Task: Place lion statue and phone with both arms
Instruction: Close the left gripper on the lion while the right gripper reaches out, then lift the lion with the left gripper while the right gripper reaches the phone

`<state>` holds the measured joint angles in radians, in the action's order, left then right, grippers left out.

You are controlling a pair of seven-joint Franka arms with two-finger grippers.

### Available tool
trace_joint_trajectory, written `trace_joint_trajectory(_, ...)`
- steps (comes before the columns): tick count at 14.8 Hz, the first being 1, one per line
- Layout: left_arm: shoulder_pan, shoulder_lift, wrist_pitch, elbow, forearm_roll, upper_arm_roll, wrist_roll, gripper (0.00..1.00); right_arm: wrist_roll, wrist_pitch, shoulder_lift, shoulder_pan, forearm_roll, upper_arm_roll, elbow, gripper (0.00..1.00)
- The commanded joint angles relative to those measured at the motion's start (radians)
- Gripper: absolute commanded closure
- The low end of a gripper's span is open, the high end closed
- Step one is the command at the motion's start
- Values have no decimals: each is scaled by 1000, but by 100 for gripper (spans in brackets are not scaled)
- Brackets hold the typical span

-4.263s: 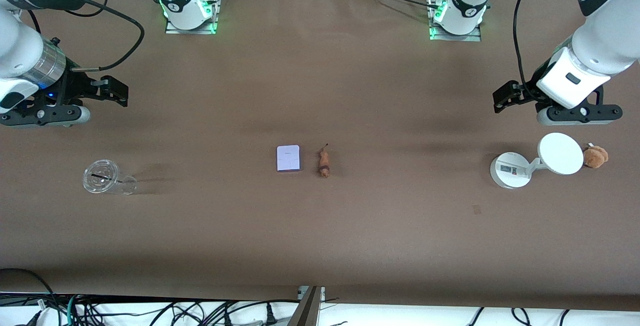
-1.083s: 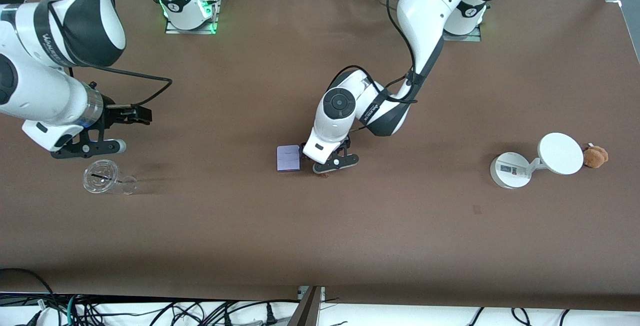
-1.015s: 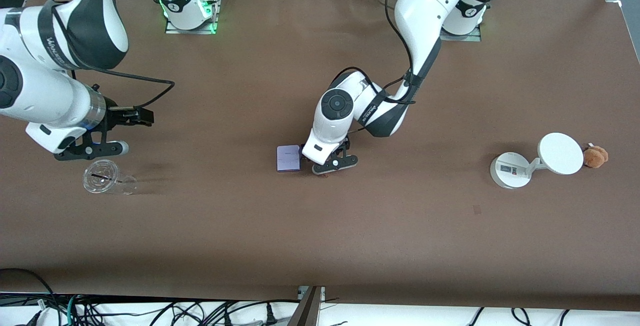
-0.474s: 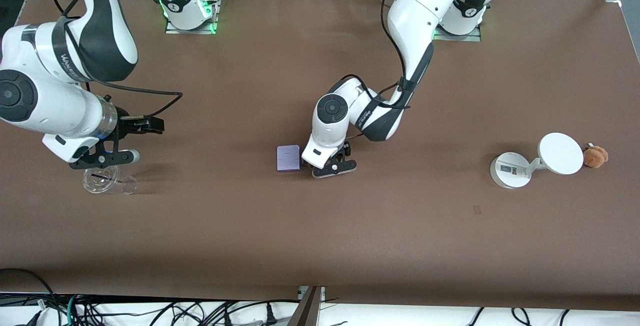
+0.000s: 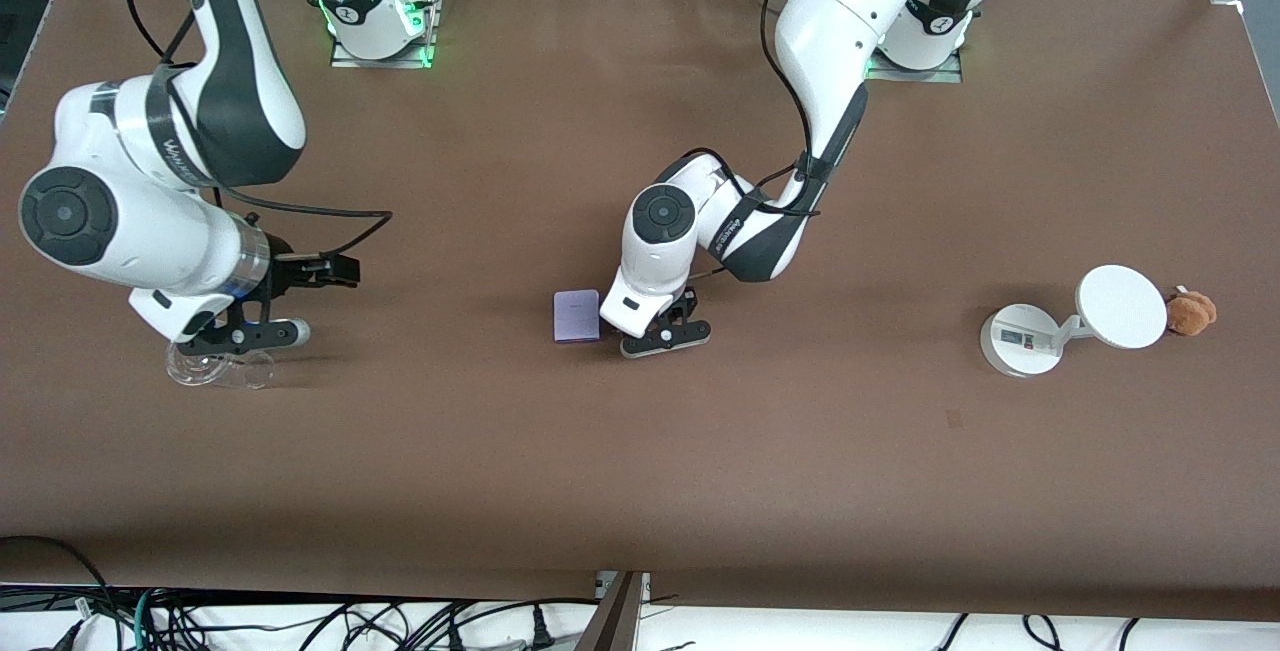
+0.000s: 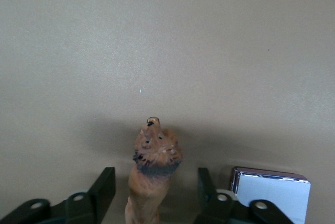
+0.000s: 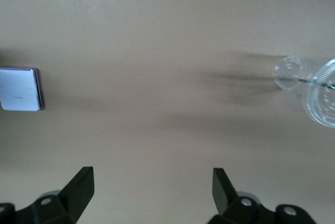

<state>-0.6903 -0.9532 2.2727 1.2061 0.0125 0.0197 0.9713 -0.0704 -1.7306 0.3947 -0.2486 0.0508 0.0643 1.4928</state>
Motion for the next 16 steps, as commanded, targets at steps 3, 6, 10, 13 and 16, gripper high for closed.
trace_joint_trajectory(3, -14, -29, -5, -34, 46, -12, 4, 57, -67, -61, 44, -47, 61, -1, -2, 0)
trace_joint_trajectory(6, -11, -27, -7, -34, 44, -11, -23, 100, -117, -138, 111, -92, 60, -1, 0, 0)
trace_joint_trajectory(10, 11, -9, -9, -34, 47, -15, -78, 100, -118, -184, 151, -113, 61, -1, -2, 0)
trace_joint_trajectory(13, 64, 60, -27, 0, 49, -15, -160, 100, -172, -211, 193, -170, 63, -1, 0, 0)
trace_joint_trajectory(16, 115, 140, -102, 32, 50, -15, -174, 100, -230, -250, 226, -225, 63, -1, 1, 0)
